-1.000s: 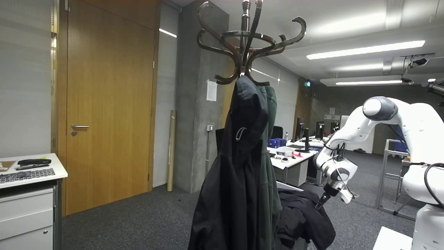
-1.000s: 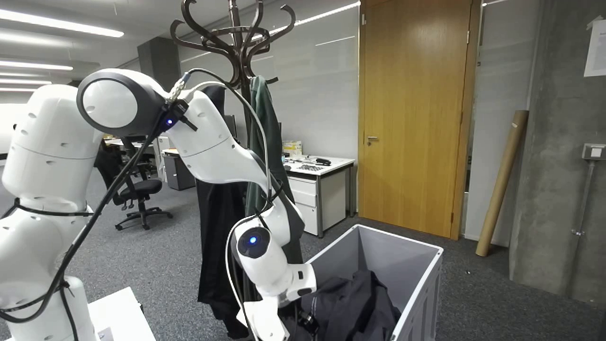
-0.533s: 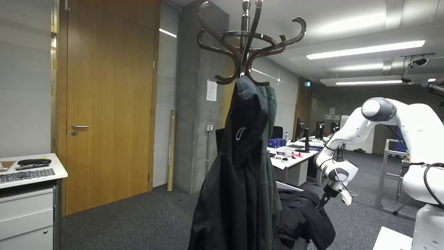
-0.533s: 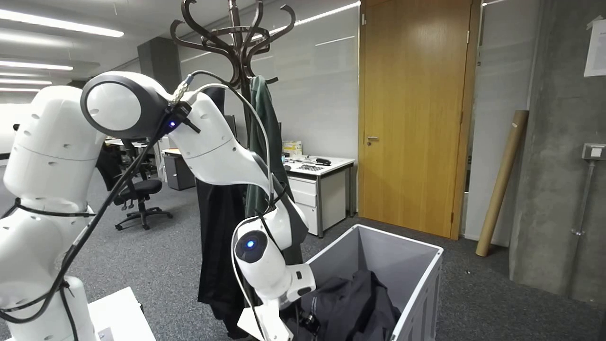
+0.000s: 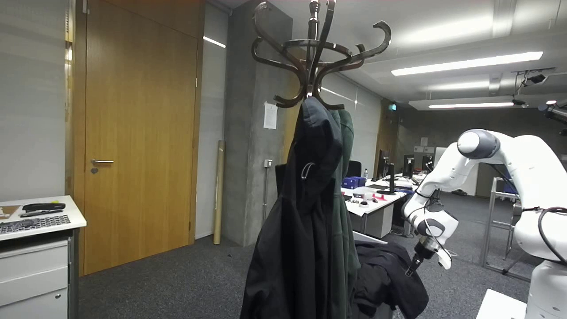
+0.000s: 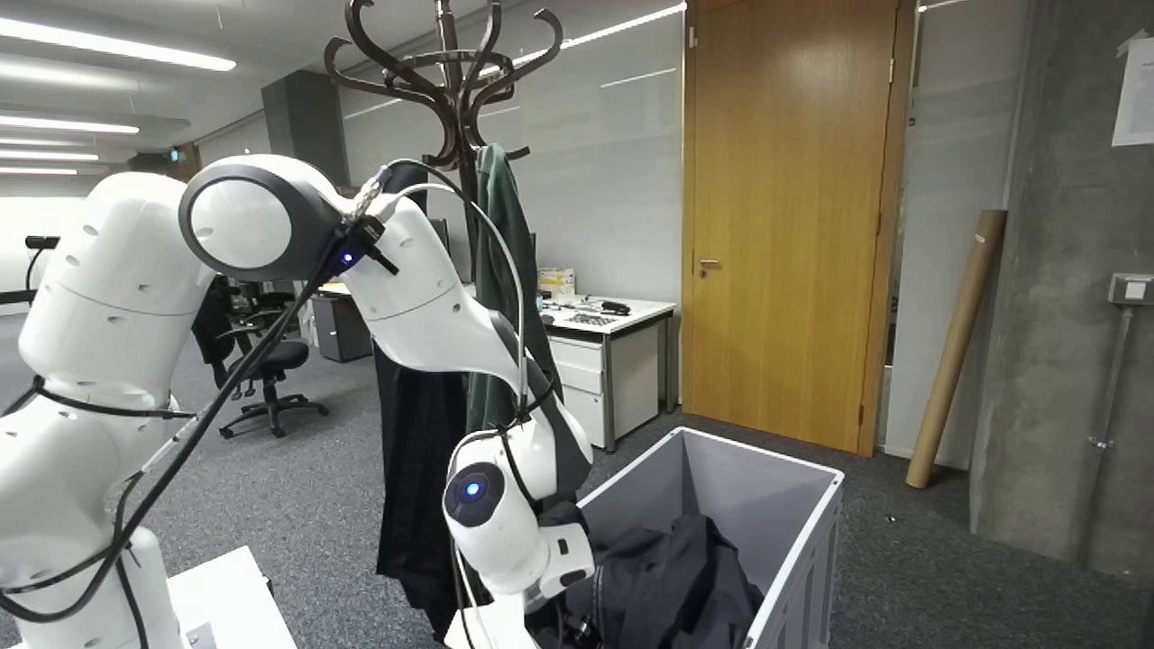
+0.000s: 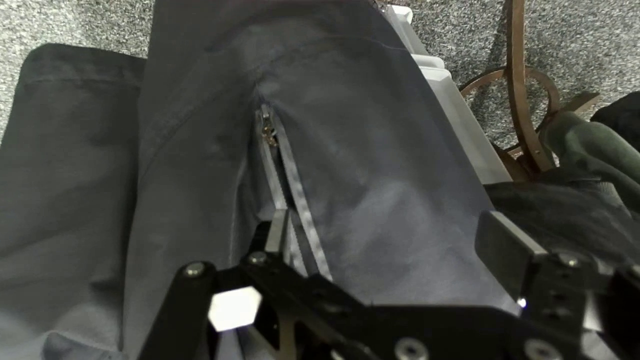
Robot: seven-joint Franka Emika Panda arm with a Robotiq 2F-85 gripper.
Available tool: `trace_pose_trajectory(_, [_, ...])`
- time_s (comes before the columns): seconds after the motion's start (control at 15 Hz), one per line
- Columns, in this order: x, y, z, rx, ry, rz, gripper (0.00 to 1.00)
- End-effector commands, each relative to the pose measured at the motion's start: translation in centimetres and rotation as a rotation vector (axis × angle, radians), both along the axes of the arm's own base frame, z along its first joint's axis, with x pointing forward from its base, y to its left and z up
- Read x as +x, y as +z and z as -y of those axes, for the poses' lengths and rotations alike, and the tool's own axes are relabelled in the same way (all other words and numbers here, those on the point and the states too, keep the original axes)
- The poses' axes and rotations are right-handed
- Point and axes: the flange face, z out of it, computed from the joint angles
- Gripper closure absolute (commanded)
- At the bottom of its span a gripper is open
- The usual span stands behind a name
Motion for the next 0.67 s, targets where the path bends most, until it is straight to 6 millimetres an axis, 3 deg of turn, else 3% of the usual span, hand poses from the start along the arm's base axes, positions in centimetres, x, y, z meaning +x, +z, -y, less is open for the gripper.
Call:
trace_pose_trajectory(0.0, [0.0, -1.4, 0.0, 0.001, 0.01, -0.014, 0.25])
trace_pose_trajectory(0.07, [0.0, -1.7, -0.1, 0.005, 0.011, -0.019, 0.26])
trace_pose_trajectory(0.6, [0.6, -2.8, -1.0, 0.022, 0.018, -0.031, 0.87])
